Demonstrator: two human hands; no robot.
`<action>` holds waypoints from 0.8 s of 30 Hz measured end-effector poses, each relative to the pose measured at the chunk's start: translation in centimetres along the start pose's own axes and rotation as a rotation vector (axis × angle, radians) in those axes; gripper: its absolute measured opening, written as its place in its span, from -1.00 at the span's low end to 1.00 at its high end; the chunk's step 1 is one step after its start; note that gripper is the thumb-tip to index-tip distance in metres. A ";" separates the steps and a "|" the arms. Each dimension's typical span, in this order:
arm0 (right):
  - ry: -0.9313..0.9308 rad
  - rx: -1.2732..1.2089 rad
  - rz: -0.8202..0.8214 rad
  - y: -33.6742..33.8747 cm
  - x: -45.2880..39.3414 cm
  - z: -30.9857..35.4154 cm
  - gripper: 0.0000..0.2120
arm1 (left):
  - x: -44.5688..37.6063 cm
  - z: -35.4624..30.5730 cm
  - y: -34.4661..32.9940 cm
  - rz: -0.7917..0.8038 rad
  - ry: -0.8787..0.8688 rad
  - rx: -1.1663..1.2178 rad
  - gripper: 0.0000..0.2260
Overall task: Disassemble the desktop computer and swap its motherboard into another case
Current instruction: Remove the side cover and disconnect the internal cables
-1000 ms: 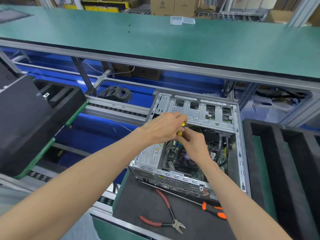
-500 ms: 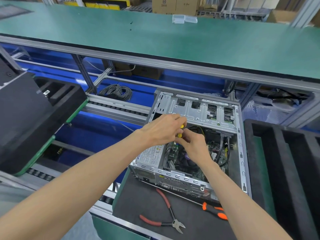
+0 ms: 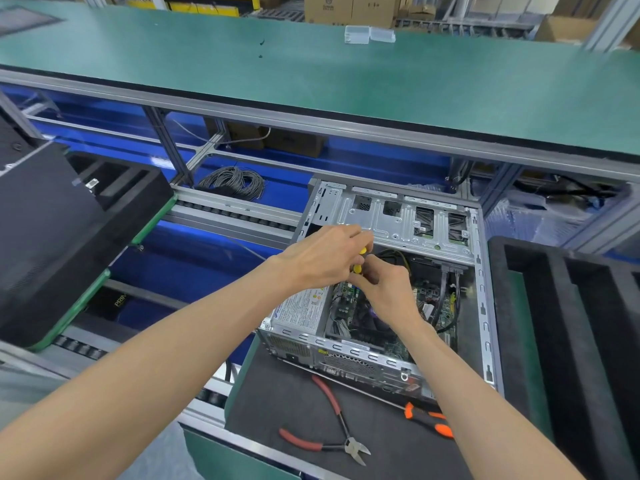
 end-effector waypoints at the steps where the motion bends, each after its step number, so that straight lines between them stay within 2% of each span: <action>1: 0.010 0.028 -0.013 -0.1 0.0 0.0 -0.71 | 0.0 0.1 0.1 0.008 -0.007 -0.004 -0.85; 5: 0.026 0.103 -0.076 -0.3 -0.1 -0.2 -0.67 | -0.1 0.2 0.2 0.040 -0.081 -0.023 -0.75; 9: -0.005 0.058 -0.052 -0.3 0.1 -0.4 -0.70 | -0.2 0.3 0.5 0.030 -0.190 -0.095 -0.74; 14: -0.080 -0.049 0.114 0.1 -0.1 -0.4 -0.98 | 0.6 0.9 1.0 0.033 -0.258 -0.171 -0.67; 15: -0.081 -0.038 0.130 0.0 -0.1 -0.4 -0.98 | 0.6 1.0 1.0 0.033 -0.256 -0.172 -0.66; 17: -0.051 -0.007 0.093 -0.3 0.0 -0.2 -0.93 | 0.6 1.3 1.0 0.045 -0.255 -0.177 -0.65; 21: 0.035 0.092 -0.065 -0.5 0.1 -0.1 -0.70 | 0.3 0.8 0.7 0.112 -0.258 -0.113 -0.64; 24: 0.069 0.087 -0.093 -0.5 0.0 -0.4 -0.65 | -0.1 0.5 0.4 0.124 -0.240 -0.074 -0.73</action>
Point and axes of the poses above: each hand's wrist, its own x-axis away from the middle knuckle, its own y-axis out of the back of the hand, z = x × y, the point moved 1 cm from there along -x, towards the middle knuckle, and after that the axes turned 12 degrees about -z, right-handed, at the moved point
